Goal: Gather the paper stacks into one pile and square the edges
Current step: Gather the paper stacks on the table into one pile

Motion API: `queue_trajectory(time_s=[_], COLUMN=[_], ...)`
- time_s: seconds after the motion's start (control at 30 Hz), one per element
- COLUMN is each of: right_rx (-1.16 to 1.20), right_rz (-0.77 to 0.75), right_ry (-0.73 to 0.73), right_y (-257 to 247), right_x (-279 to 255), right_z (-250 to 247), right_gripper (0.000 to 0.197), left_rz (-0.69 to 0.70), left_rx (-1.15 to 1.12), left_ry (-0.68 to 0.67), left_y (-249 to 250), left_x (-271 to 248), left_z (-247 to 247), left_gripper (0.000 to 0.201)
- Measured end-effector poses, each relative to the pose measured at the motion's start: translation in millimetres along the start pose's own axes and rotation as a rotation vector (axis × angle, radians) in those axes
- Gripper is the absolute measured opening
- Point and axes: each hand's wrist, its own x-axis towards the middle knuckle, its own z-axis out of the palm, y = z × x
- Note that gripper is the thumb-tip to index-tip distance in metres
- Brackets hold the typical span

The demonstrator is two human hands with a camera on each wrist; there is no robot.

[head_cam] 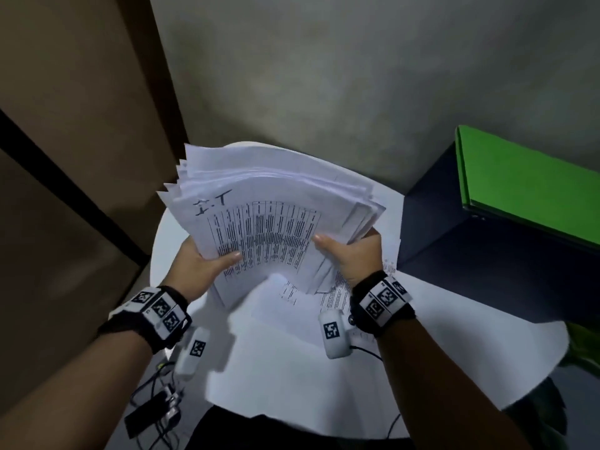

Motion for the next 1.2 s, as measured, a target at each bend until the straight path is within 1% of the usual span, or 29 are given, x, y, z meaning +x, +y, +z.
queue_trajectory(time_s=[0.07, 0.1, 0.13, 0.17, 0.2, 0.23, 0.27, 0.3, 0.33, 0.37, 0.4, 0.47, 0.5, 0.53, 0.6, 0.63, 0.67, 0.7, 0.73, 0.77, 0.83, 0.9, 0.97, 1.0, 1.03, 1.07, 1.13, 1.17, 1.2], right_rx=[-0.031, -0.038, -0.093, -0.191, -0.378, -0.619, -0.827, -0.935, -0.967, -0.964, -0.969, -1.015, -1.039, -1.061, -1.031, -0.996, -0.969, -0.938, -0.898, -0.842, -0.737, -0.706, -0.688, -0.677, -0.664, -0.648, -0.63, -0.633, -0.64], right_rz=[0.041, 0.063, 0.119, 0.208, 0.352, 0.506, 0.646, 0.731, 0.748, 0.73, 0.699, 0.648, 0.629, 0.617, 0.589, 0.57, 0.564, 0.56, 0.574, 0.588, 0.627, 0.649, 0.639, 0.622, 0.592, 0.543, 0.417, 0.346, 0.265], right_ry=[0.005, -0.001, 0.02, 0.062, 0.123, 0.178, 0.221, 0.257, 0.289, 0.298, 0.278, 0.225, 0.198, 0.179, 0.129, 0.11, 0.104, 0.098, 0.105, 0.122, 0.15, 0.163, 0.157, 0.162, 0.178, 0.202, 0.268, 0.303, 0.35], right_y=[7, 12, 23, 40, 60, 82, 102, 121, 132, 136, 140, 136, 134, 133, 131, 130, 130, 128, 127, 125, 121, 115, 110, 105, 99, 90, 62, 44, 24], right_x=[2, 2, 3, 5, 7, 8, 6, 5, 3, -1, -2, -5, -5, -4, -2, 0, 2, 3, 5, 7, 9, 8, 6, 5, 5, 6, 9, 13, 15], right_z=[2, 1, -2, -9, -19, -32, -43, -52, -54, -52, -46, -32, -26, -21, -11, -6, -1, 4, 7, 10, 13, 11, 6, 2, -3, -9, -22, -31, -39], right_gripper=[0.034, 0.035, 0.041, 0.056, 0.078, 0.096, 0.109, 0.112, 0.11, 0.108, 0.108, 0.11, 0.112, 0.114, 0.117, 0.117, 0.118, 0.119, 0.119, 0.116, 0.098, 0.076, 0.058, 0.054, 0.055, 0.059, 0.066, 0.065, 0.062], left_rz=[-0.015, -0.009, -0.002, 0.002, 0.017, 0.037, 0.061, 0.078, 0.091, 0.087, 0.089, 0.123, 0.117, 0.102, 0.077, 0.049, 0.012, -0.038, -0.083, -0.086, -0.108, -0.126, -0.105, -0.098, -0.118, -0.144, -0.258, -0.325, -0.394], left_rx=[-0.033, -0.034, -0.039, -0.034, -0.026, -0.011, -0.004, 0.021, 0.036, 0.049, 0.049, 0.064, 0.07, 0.079, 0.097, 0.109, 0.12, 0.135, 0.148, 0.156, 0.166, 0.143, 0.127, 0.113, 0.079, 0.028, -0.019, 0.015, 0.031], left_ry=[0.038, 0.065, 0.093, 0.121, 0.142, 0.152, 0.156, 0.158, 0.153, 0.145, 0.129, 0.073, 0.058, 0.05, 0.078, 0.095, 0.09, 0.105, 0.14, 0.165, 0.165, 0.161, 0.098, 0.075, 0.05, 0.02, -0.03, -0.048, -0.08], left_y=[0, 1, 3, 7, 11, 17, 21, 27, 33, 37, 37, 41, 43, 39, 33, 29, 20, 15, 10, 7, -2, 1, 1, 1, 3, -2, -20, -33, -44], left_x=[5, 8, 11, 13, 16, 19, 20, 21, 22, 23, 24, 22, 20, 21, 21, 21, 22, 22, 23, 24, 29, 29, 28, 27, 23, 21, 18, 18, 18], left_z=[4, 6, 8, 8, 7, 3, -2, -9, -17, -26, -35, -46, -49, -51, -57, -63, -69, -72, -76, -80, -87, -89, -88, -84, -79, -74, -63, -58, -51], left_gripper=[0.029, 0.027, 0.024, 0.02, 0.017, 0.015, 0.013, 0.011, 0.009, 0.008, 0.012, 0.03, 0.034, 0.032, 0.017, 0.017, 0.034, 0.058, 0.066, 0.067, 0.062, 0.056, 0.044, 0.035, 0.017, 0.014, 0.04, 0.052, 0.06])
